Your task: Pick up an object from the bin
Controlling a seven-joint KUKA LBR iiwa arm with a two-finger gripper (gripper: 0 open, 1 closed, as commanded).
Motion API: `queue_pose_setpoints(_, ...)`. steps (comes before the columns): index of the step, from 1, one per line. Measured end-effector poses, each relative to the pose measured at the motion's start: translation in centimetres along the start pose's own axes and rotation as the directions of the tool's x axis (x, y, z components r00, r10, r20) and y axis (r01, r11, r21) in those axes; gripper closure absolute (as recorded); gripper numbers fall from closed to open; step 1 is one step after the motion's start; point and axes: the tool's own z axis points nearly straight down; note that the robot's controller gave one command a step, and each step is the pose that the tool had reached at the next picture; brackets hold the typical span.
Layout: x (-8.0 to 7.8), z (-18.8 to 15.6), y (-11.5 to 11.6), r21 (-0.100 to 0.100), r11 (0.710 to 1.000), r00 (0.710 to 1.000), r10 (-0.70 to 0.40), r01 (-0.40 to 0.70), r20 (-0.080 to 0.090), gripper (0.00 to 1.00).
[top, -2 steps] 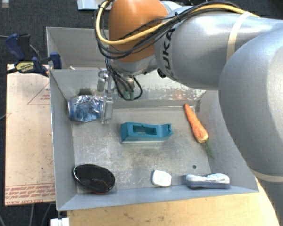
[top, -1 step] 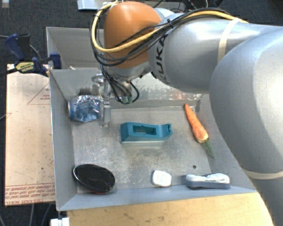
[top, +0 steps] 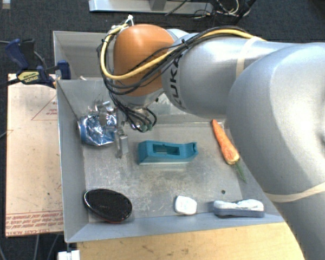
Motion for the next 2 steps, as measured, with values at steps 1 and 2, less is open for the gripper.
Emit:
queue_pose_setpoints(1, 0.5, 1.9, -0.8, -0.003, 0.995, 0.995, 0.102, -0.102, -0.002, 0.0)
queue_pose_setpoints(2, 0.0, 4.5, -1.6, -0.002, 0.998, 0.998, -0.063, 0.063, 0.028, 1.0)
